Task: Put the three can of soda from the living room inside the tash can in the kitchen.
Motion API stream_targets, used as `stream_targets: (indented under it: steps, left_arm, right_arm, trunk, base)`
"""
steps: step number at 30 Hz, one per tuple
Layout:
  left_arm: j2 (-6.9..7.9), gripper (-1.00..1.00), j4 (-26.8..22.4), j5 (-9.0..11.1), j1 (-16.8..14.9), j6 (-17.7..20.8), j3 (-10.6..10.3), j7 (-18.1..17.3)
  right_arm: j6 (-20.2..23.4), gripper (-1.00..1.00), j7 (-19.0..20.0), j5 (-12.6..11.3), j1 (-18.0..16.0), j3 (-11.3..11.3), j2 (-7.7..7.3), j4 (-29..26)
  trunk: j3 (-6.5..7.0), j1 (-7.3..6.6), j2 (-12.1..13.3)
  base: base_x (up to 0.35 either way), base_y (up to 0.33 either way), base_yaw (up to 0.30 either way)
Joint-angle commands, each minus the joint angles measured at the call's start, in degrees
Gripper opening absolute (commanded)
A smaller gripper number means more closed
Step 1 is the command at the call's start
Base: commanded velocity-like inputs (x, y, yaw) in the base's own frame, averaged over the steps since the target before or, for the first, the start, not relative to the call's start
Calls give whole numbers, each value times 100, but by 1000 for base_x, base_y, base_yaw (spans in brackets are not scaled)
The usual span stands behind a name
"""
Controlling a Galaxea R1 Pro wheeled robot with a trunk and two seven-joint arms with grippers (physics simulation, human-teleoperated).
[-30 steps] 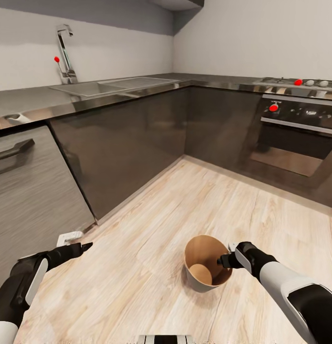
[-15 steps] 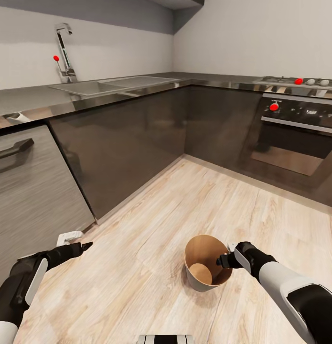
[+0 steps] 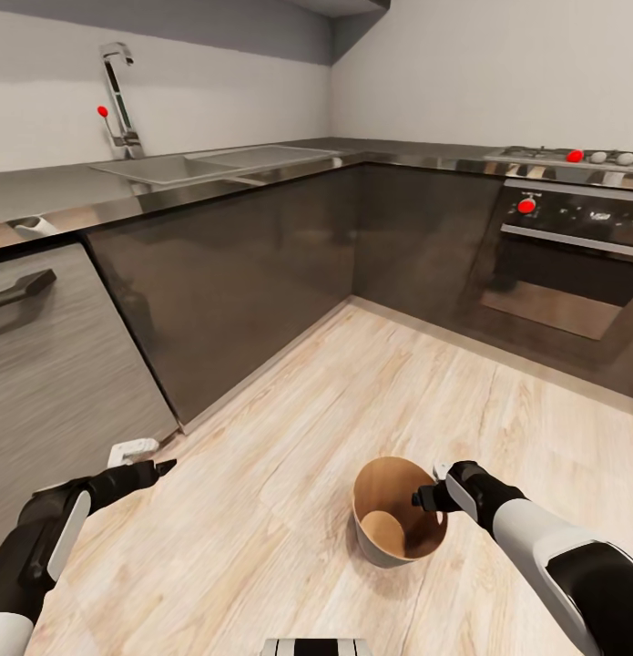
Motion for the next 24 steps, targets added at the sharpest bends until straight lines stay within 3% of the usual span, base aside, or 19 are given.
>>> stream_targets:
  steps: [1,8,13,23,24]
  left_arm:
    - [1,100,-7,0,0,1,0,0]
    - [0,100,-31,1,0,-1,3,0]
    - [-4,100,-34,1,0,16,5,0]
    - [-6,100,-146,-1,0,81,7,0]
    - [-6,100,-151,0,0,82,5,0]
  right_arm:
    - [0,100,0,0,0,-1,1,0]
    - [0,100,0,0,0,5,4,6]
    - [0,100,0,0,0,6,8,2]
    - [0,100,0,0,0,4,-3,7]
    - [0,-100,0,0,0,4,-3,7]
  trunk:
    - [0,0,0]
    - [0,0,0]
    - [-111,13,-7]
    - [-111,13,-7]
    - [-111,13,-7]
  base:
    - [23,0,0]
    - [10,0,0]
    - [2,0,0]
    - [0,0,0]
    - [0,0,0]
